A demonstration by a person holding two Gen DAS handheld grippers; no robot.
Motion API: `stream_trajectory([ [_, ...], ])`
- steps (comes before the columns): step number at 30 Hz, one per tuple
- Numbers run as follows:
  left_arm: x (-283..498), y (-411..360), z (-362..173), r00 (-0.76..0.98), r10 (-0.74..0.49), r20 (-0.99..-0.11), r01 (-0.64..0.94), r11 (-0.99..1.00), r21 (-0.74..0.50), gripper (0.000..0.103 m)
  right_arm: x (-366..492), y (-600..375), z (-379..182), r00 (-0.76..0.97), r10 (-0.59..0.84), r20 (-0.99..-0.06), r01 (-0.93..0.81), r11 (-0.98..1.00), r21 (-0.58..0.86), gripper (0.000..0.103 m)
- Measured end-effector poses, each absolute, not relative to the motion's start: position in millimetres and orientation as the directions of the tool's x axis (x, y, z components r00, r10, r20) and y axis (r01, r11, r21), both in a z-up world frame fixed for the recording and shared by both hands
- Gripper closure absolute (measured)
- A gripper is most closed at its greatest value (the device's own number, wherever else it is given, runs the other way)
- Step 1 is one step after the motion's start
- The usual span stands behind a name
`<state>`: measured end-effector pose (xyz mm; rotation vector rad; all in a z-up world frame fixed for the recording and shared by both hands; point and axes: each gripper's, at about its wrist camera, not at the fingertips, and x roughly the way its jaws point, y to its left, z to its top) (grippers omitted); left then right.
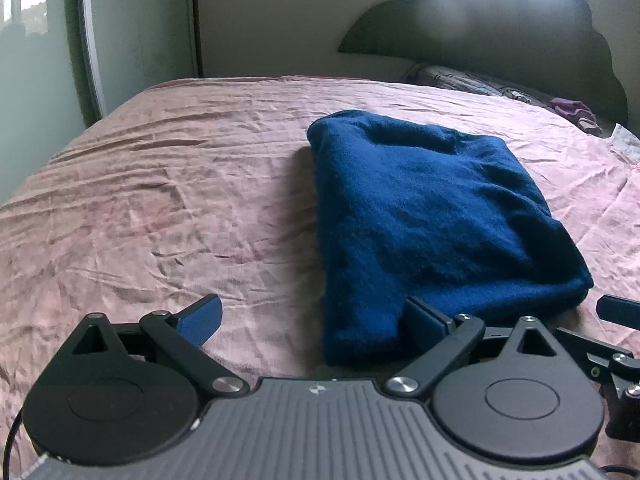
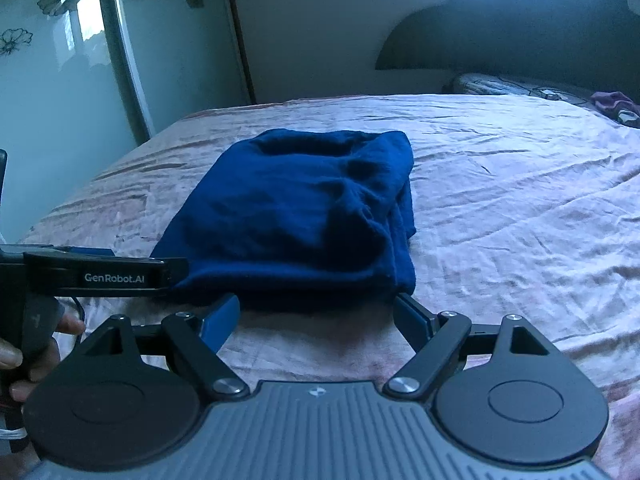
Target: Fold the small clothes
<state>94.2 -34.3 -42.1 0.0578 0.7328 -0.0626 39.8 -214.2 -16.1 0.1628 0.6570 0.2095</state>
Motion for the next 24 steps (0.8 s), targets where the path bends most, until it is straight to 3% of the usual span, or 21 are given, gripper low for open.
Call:
stream_trajectory([
  [21, 75, -32, -50, 0.721, -0.023, -0.693, 0.062, 0.998, 0.031, 0.001, 27, -208, -16, 0.775, 0.222, -0.592, -0.157, 0.975, 0.160, 0.019],
  [24, 73, -31, -51, 0.723, -0.017, -0.690, 0.063, 0.997, 0.041, 0.000, 28, -208, -18, 0.772, 0.223, -0.595, -0.155, 0.974, 0.164, 0.014],
])
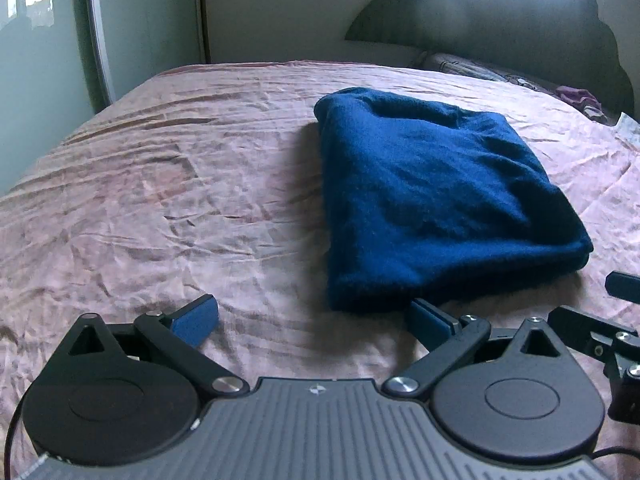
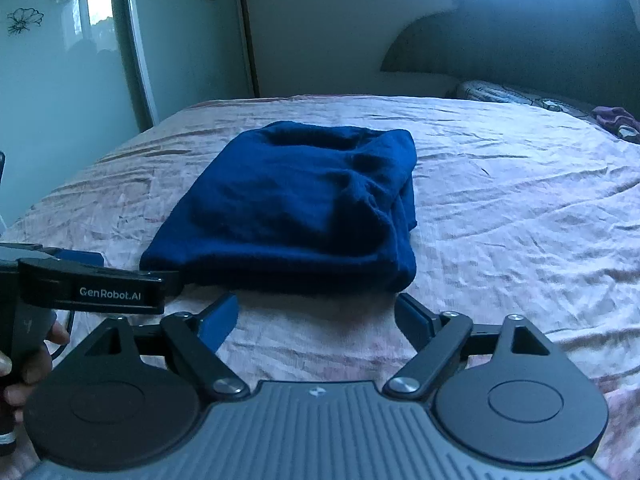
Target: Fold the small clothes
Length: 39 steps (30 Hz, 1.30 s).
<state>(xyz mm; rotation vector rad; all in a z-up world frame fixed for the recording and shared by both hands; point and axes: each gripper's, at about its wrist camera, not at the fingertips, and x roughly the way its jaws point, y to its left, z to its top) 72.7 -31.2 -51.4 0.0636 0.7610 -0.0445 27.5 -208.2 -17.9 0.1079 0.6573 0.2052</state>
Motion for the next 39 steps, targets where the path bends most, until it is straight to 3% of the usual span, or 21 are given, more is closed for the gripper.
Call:
stream_trajectory([
  [2, 72, -31, -52, 0.726, -0.014, -0.688, 0.064, 0.997, 0.047, 0.000, 28, -209, -20, 0.771, 0.224, -0.597, -0.153, 0.974, 0.167, 0.007],
  [11, 69, -28, -56, 0.732, -0.021, -0.681, 0.065, 0.997, 0.039, 0.000, 31, -215, -26, 0.763, 0.211, -0.611, -0.121, 0.975, 0.185, 0.005],
  [14, 67, -28, -57, 0.738, -0.023, -0.674, 0.060, 0.998, 0.032, 0.000, 32, -214, -28, 0.756, 0.202, -0.622, -0.114, 0.977, 0.178, 0.000],
  [39, 62, -30, -62, 0.757, -0.022, -0.654, 0.057, 0.998, 0.033, 0.000, 37, -210, -46, 0.749, 0.156, -0.644, -0.096, 0.987, 0.128, 0.000],
])
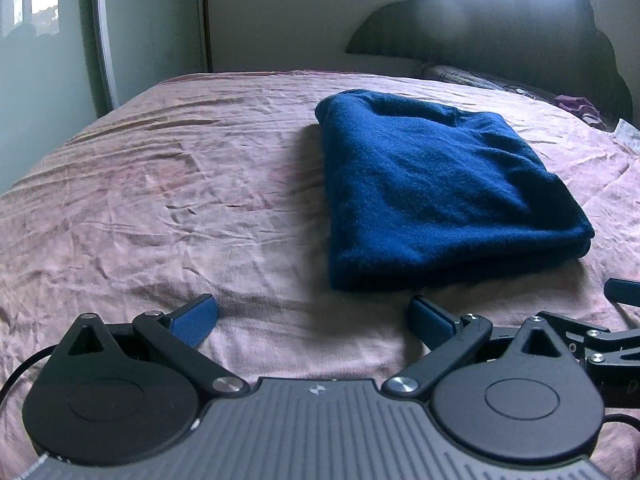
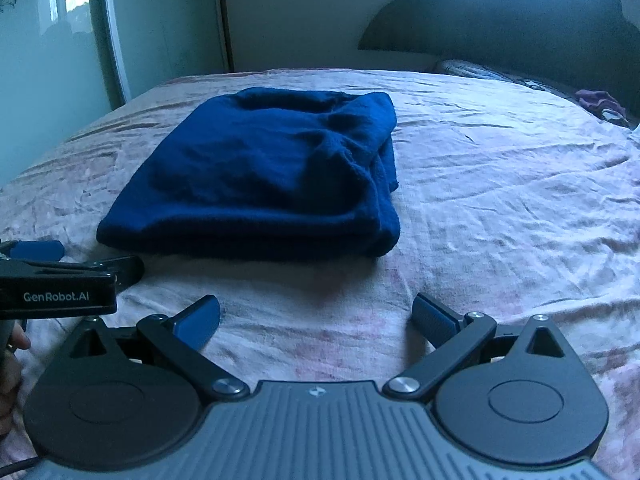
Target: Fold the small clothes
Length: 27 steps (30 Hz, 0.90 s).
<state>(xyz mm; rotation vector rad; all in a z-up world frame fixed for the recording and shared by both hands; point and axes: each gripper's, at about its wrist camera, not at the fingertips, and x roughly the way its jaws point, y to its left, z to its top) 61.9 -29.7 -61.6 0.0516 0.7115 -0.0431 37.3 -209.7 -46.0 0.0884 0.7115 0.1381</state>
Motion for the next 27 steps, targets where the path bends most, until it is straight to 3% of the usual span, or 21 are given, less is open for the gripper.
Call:
stream_trajectory([
  [27, 60.9, -28.9, -62.6, 0.760, -0.026, -0.649, 0.048, 0.999, 0.016, 0.000, 35.1, -201.8, -48.6, 0.761, 0.134, -0.635, -0.097, 0.991, 0.093, 0.000],
])
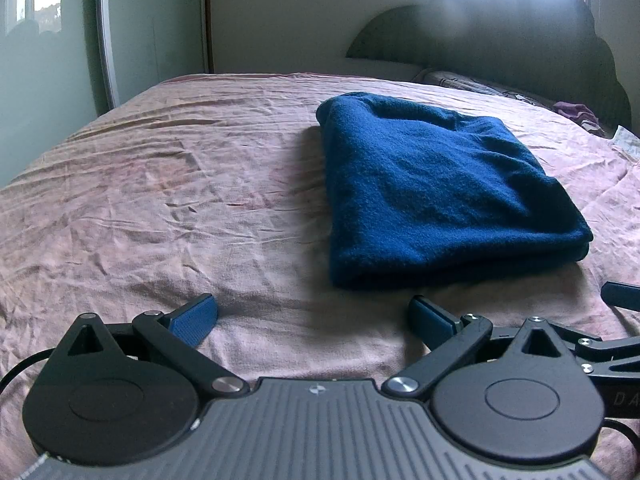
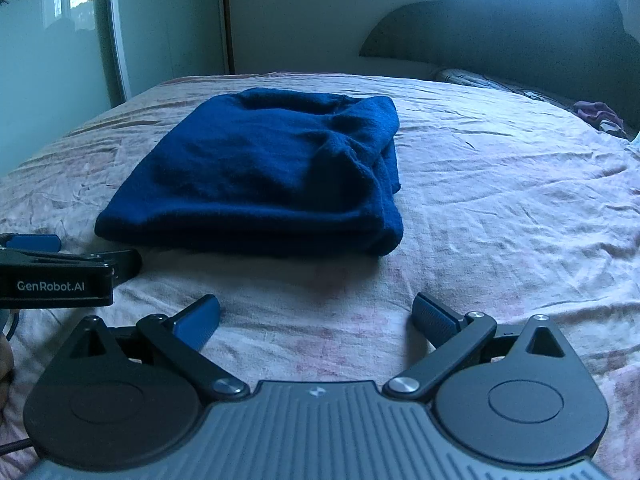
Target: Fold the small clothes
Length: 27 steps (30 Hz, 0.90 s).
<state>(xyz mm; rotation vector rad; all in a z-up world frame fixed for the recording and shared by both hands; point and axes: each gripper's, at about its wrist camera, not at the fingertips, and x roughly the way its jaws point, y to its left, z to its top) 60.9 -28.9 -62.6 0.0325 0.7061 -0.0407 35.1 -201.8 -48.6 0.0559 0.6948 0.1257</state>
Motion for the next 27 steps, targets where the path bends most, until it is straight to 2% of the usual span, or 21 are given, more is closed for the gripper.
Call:
stream_trajectory([
  [27, 60.1, -29.6, -62.4, 0.759, -0.026, -0.650, 0.049, 0.999, 0.016, 0.000, 34.8, -204.6, -47.8, 0.764, 0.145, -0.629, -0.093, 0.989, 0.114, 0.000],
])
